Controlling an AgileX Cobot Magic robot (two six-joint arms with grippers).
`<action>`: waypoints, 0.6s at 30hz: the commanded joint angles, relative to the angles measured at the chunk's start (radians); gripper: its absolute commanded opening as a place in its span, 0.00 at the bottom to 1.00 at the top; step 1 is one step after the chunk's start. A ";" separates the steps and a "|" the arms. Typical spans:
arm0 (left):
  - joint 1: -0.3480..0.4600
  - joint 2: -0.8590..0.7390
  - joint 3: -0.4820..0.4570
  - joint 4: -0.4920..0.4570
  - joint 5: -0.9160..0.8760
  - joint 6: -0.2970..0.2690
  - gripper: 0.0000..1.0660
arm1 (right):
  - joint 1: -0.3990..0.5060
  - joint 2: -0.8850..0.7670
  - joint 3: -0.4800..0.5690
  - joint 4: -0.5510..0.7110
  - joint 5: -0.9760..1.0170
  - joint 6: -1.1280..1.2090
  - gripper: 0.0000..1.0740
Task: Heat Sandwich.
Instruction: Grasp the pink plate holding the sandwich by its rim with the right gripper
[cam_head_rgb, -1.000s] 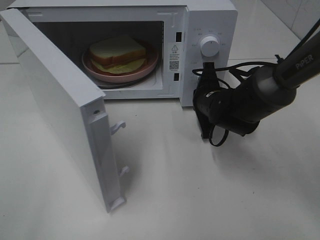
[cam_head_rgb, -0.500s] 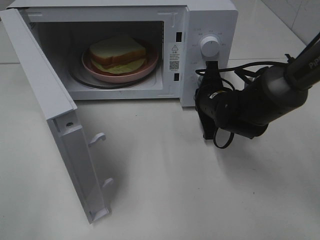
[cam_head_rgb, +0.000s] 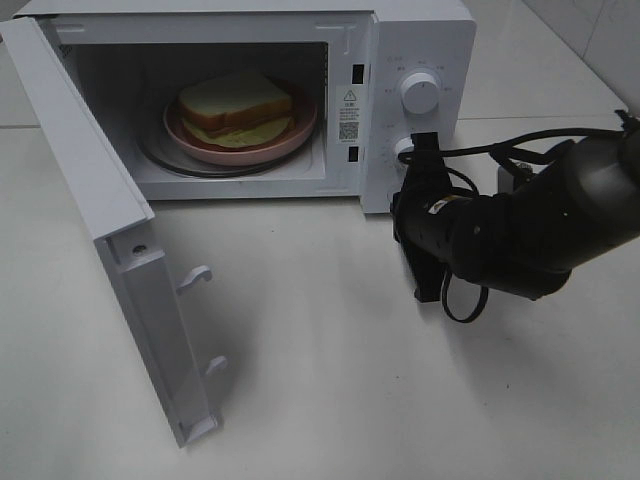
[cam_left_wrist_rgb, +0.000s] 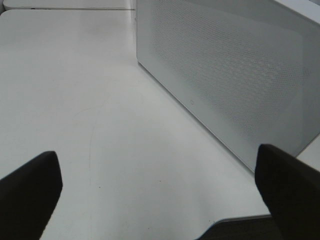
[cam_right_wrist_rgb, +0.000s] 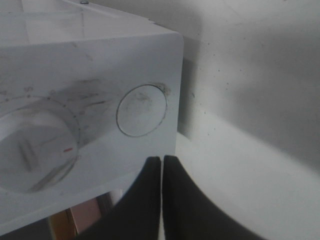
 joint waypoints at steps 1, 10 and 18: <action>0.004 -0.017 0.001 -0.004 -0.006 -0.003 0.92 | 0.006 -0.061 0.043 -0.030 0.021 -0.037 0.01; 0.004 -0.017 0.001 -0.004 -0.006 -0.003 0.92 | 0.006 -0.213 0.169 -0.160 0.084 -0.043 0.02; 0.004 -0.017 0.001 -0.004 -0.006 -0.003 0.92 | 0.003 -0.306 0.197 -0.280 0.221 -0.142 0.02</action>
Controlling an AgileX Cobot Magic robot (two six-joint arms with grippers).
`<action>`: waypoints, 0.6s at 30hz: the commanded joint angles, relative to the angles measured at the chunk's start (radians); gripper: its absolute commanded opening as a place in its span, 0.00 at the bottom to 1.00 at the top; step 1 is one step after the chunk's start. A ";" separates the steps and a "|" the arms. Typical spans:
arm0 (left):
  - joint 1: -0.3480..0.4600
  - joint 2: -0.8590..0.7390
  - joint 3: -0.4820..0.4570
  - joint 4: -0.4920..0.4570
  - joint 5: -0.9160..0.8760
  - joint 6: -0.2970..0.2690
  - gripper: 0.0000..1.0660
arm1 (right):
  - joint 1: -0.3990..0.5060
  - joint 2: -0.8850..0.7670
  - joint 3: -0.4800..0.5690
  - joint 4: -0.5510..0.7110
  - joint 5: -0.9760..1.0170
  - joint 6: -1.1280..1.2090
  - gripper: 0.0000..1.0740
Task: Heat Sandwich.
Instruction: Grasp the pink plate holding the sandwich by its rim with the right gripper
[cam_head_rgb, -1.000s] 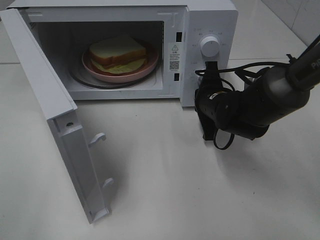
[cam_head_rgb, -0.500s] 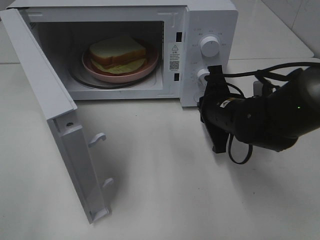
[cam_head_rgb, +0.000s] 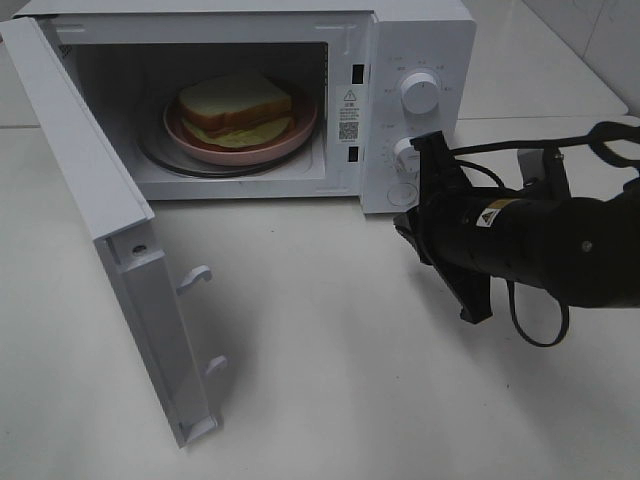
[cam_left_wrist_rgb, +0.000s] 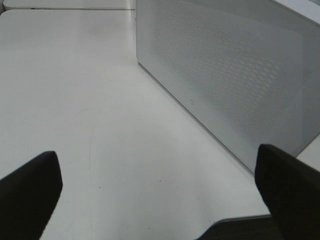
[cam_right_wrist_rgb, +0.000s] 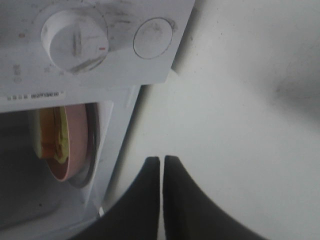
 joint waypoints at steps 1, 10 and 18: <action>0.004 -0.017 0.001 -0.004 -0.006 -0.003 0.92 | 0.000 -0.046 0.002 -0.053 0.074 -0.081 0.02; 0.004 -0.017 0.001 -0.004 -0.006 -0.003 0.92 | -0.004 -0.134 0.000 -0.232 0.233 -0.165 0.02; 0.004 -0.017 0.001 -0.004 -0.006 -0.003 0.92 | -0.047 -0.195 -0.044 -0.448 0.494 -0.232 0.02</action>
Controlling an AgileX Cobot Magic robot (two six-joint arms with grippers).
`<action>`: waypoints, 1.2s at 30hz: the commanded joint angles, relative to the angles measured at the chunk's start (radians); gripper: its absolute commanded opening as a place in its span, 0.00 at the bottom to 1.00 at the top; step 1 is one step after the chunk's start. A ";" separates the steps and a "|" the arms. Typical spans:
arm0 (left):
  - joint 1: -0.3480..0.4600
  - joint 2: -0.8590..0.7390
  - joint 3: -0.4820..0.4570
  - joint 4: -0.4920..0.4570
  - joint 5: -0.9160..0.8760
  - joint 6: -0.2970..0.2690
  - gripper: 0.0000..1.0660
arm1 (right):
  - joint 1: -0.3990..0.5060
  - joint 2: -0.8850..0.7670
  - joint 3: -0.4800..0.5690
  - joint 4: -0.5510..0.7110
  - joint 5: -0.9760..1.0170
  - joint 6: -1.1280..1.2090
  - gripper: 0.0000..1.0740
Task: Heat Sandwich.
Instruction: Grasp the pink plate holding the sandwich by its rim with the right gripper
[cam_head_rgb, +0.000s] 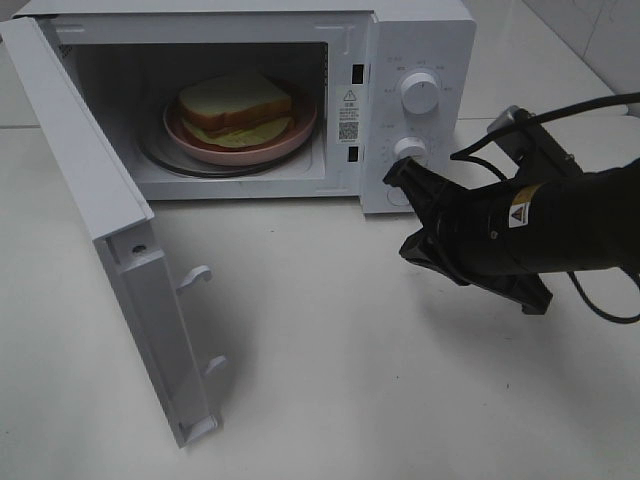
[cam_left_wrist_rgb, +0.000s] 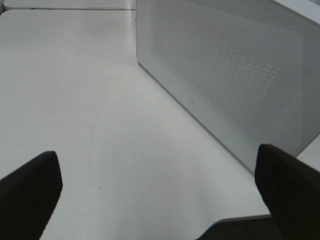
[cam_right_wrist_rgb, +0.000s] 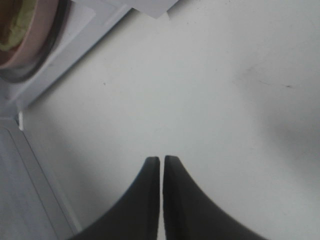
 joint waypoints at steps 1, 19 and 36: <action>0.004 -0.017 0.001 -0.004 -0.006 -0.003 0.92 | -0.006 -0.023 -0.032 -0.089 0.096 -0.042 0.02; 0.004 -0.017 0.001 -0.004 -0.006 -0.003 0.92 | -0.003 -0.028 -0.346 -0.197 0.803 -0.935 0.05; 0.004 -0.017 0.001 -0.004 -0.006 -0.003 0.92 | -0.003 -0.028 -0.418 -0.121 1.038 -2.279 0.06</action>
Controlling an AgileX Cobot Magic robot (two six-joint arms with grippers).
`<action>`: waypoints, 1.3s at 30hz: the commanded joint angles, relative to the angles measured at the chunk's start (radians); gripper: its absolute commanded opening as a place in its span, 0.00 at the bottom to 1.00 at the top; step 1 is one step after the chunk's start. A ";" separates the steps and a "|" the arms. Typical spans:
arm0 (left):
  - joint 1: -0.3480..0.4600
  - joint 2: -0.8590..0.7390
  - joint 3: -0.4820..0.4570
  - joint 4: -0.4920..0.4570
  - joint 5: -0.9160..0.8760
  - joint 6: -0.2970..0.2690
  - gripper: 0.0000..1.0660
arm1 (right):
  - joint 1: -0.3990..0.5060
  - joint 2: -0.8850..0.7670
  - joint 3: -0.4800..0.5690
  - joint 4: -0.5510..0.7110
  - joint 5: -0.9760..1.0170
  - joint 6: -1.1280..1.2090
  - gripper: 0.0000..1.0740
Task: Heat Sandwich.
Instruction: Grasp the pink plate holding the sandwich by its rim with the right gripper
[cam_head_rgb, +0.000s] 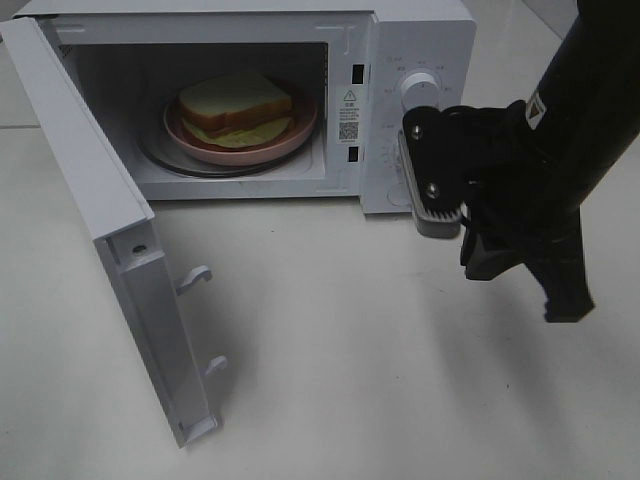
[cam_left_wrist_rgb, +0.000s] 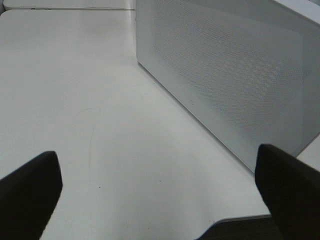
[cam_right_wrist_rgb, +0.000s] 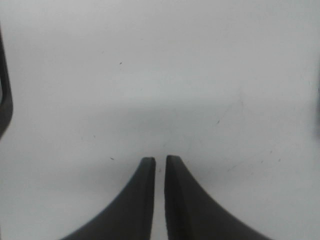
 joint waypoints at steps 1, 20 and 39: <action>0.004 -0.017 0.001 -0.004 -0.006 -0.003 0.92 | -0.003 -0.006 -0.003 0.005 0.002 -0.352 0.07; 0.004 -0.017 0.001 -0.004 -0.006 -0.003 0.92 | -0.003 -0.006 -0.003 0.005 -0.127 -0.338 0.45; 0.004 -0.017 0.001 -0.004 -0.006 -0.003 0.92 | -0.003 0.015 -0.015 0.001 -0.245 -0.278 0.92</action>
